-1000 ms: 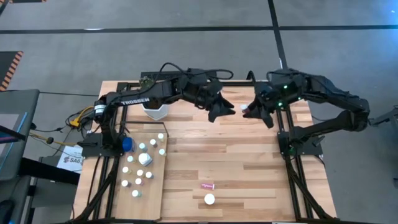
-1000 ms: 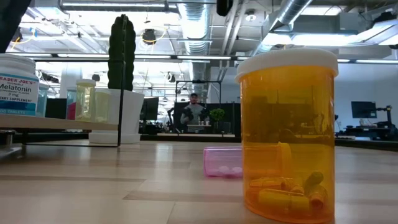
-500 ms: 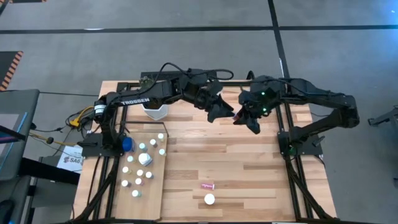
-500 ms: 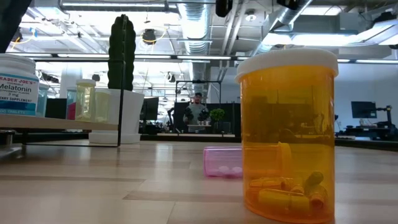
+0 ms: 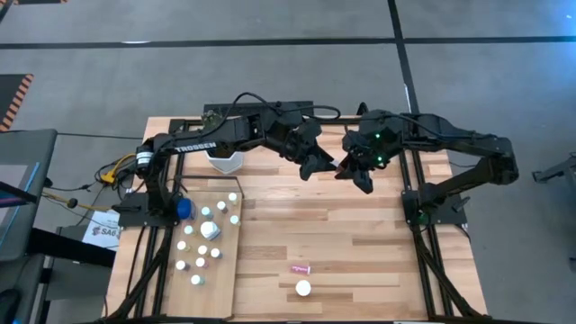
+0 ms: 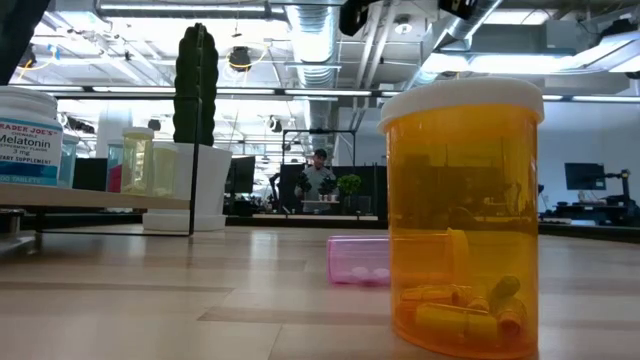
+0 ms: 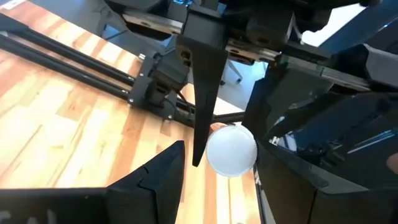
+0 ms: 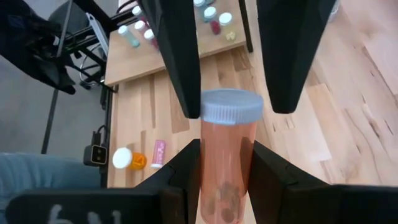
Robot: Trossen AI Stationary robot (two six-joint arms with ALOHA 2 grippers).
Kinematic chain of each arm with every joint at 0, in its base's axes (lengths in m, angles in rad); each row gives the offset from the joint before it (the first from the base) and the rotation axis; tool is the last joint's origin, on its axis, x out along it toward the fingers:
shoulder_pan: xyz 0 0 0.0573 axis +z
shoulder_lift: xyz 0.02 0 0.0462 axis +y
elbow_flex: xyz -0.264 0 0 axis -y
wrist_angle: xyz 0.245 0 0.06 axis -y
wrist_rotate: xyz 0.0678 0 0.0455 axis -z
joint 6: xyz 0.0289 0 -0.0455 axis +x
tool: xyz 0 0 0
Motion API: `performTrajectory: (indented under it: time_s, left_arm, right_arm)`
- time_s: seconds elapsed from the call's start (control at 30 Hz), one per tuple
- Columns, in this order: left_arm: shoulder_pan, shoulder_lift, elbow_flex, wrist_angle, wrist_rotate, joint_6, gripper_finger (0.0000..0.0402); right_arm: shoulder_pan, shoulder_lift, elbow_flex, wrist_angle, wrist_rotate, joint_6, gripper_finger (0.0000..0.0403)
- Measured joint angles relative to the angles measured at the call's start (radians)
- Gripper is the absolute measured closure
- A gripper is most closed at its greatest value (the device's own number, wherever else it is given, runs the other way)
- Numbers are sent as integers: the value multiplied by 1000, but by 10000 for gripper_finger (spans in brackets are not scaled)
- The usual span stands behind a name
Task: Pick and place medicine bottles onto shelf by color
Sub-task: Put the red pill bottle on the shelf
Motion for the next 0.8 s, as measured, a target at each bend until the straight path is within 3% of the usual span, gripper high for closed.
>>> performTrajectory:
  time_s: [0.5, 0.8]
  left_arm:
    - [-2, 6, 0, 0, 6, 1, 225]
    - [-2, 6, 0, 6, 7, 10, 287]
  right_arm:
    - [0, 3, 0, 47, 4, 0, 279]
    - [0, 3, 0, 44, 5, 0, 277]
